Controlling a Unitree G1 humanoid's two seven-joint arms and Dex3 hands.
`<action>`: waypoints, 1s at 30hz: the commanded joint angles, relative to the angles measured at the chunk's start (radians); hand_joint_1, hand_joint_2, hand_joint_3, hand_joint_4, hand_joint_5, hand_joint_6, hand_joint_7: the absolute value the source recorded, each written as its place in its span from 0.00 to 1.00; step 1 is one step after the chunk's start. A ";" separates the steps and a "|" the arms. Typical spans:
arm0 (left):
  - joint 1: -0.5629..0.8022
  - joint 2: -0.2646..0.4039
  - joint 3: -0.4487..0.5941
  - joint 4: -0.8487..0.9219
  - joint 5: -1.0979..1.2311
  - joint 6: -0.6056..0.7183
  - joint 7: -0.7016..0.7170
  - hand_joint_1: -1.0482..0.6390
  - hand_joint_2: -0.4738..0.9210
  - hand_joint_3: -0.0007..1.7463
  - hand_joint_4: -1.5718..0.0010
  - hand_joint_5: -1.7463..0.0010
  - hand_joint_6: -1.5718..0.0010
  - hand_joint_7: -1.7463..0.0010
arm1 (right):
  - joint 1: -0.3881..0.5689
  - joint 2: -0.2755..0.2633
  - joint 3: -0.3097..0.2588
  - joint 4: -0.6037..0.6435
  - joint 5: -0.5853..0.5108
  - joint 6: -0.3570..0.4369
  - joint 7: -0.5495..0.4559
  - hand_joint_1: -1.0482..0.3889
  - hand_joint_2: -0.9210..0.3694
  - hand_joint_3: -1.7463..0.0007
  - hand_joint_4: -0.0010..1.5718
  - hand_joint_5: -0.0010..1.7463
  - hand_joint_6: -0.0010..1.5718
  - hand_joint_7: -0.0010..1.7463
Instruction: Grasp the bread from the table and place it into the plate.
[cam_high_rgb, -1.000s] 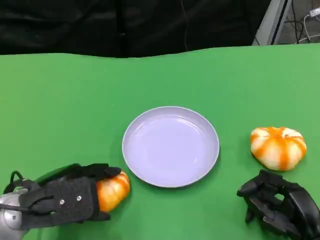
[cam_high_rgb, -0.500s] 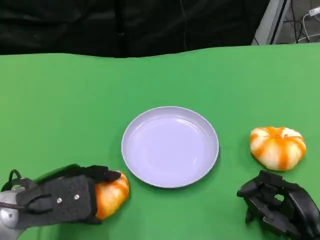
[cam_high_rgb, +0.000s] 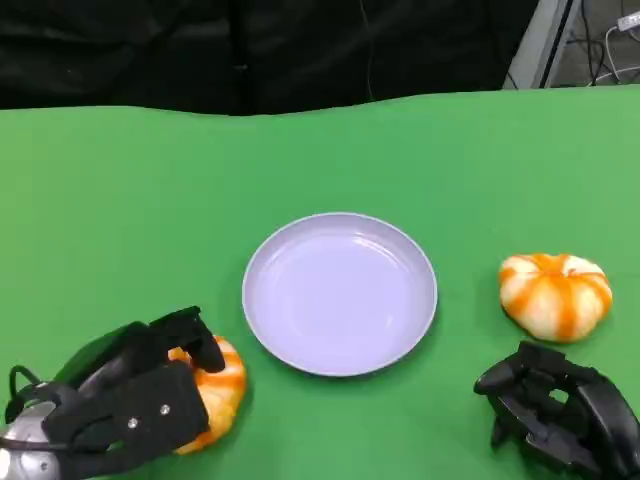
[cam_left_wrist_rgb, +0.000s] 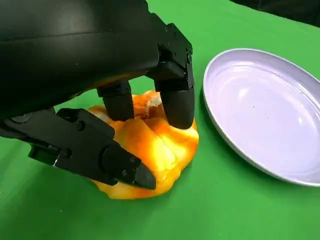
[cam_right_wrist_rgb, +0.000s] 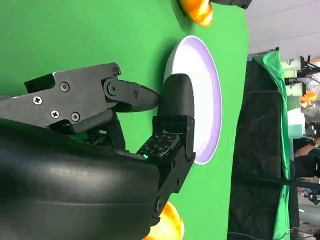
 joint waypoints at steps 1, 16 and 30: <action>0.033 -0.018 0.026 0.001 0.006 0.033 0.053 0.57 0.95 0.00 0.64 0.00 0.74 0.00 | 0.004 -0.012 -0.006 -0.001 0.006 -0.004 0.003 0.56 0.00 0.74 0.39 1.00 0.47 0.63; 0.102 -0.028 0.124 -0.182 0.041 0.016 0.182 0.57 0.95 0.00 0.63 0.00 0.75 0.00 | -0.001 -0.009 -0.002 0.011 -0.002 -0.014 -0.006 0.56 0.00 0.73 0.40 1.00 0.48 0.63; 0.123 -0.033 0.191 -0.337 0.078 -0.007 0.212 0.56 0.95 0.00 0.60 0.00 0.75 0.00 | -0.006 -0.009 -0.004 0.022 0.002 -0.013 0.000 0.57 0.00 0.73 0.40 1.00 0.48 0.63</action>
